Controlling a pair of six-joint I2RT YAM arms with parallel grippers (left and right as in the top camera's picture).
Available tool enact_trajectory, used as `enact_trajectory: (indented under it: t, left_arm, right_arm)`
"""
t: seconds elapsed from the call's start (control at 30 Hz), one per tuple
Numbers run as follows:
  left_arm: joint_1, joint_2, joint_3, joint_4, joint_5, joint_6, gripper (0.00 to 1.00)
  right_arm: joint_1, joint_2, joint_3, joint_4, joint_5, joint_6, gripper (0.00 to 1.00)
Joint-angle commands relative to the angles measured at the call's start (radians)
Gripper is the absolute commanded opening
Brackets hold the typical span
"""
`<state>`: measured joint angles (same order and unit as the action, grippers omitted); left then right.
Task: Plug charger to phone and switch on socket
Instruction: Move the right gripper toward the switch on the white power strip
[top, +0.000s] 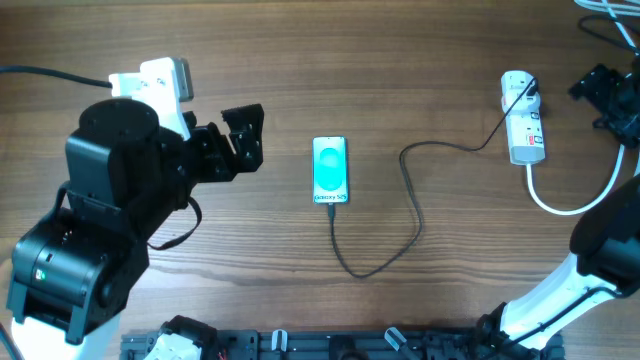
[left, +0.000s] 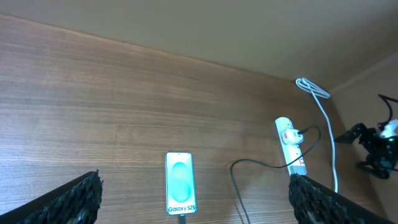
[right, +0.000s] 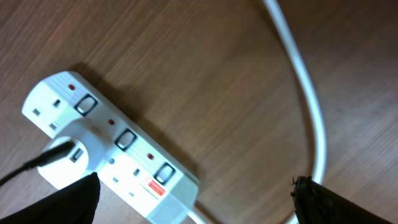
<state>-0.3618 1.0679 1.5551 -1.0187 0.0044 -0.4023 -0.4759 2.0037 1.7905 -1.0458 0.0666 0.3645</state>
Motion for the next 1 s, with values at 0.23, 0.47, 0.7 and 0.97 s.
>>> enact_trajectory:
  t: [0.23, 0.47, 0.7, 0.97]
  left_arm:
    - [0.0, 0.004, 0.003, -0.001, -0.014, 0.002, 1.0]
    - [0.0, 0.004, 0.003, -0.001, -0.014, 0.002, 1.0]
    - [0.0, 0.004, 0.003, -0.001, -0.014, 0.002, 1.0]
    - [0.0, 0.004, 0.003, -0.001, -0.014, 0.002, 1.0]
  right_arm:
    - [0.0, 0.095, -0.028, 0.064, -0.059, -0.055, 1.0]
    - [0.002, 0.148, -0.029, 0.088, -0.066, -0.048, 1.0]
    - [0.005, 0.188, -0.031, 0.087, -0.066, -0.051, 1.0]
    - [0.005, 0.233, -0.031, 0.092, -0.115, -0.08, 1.0]
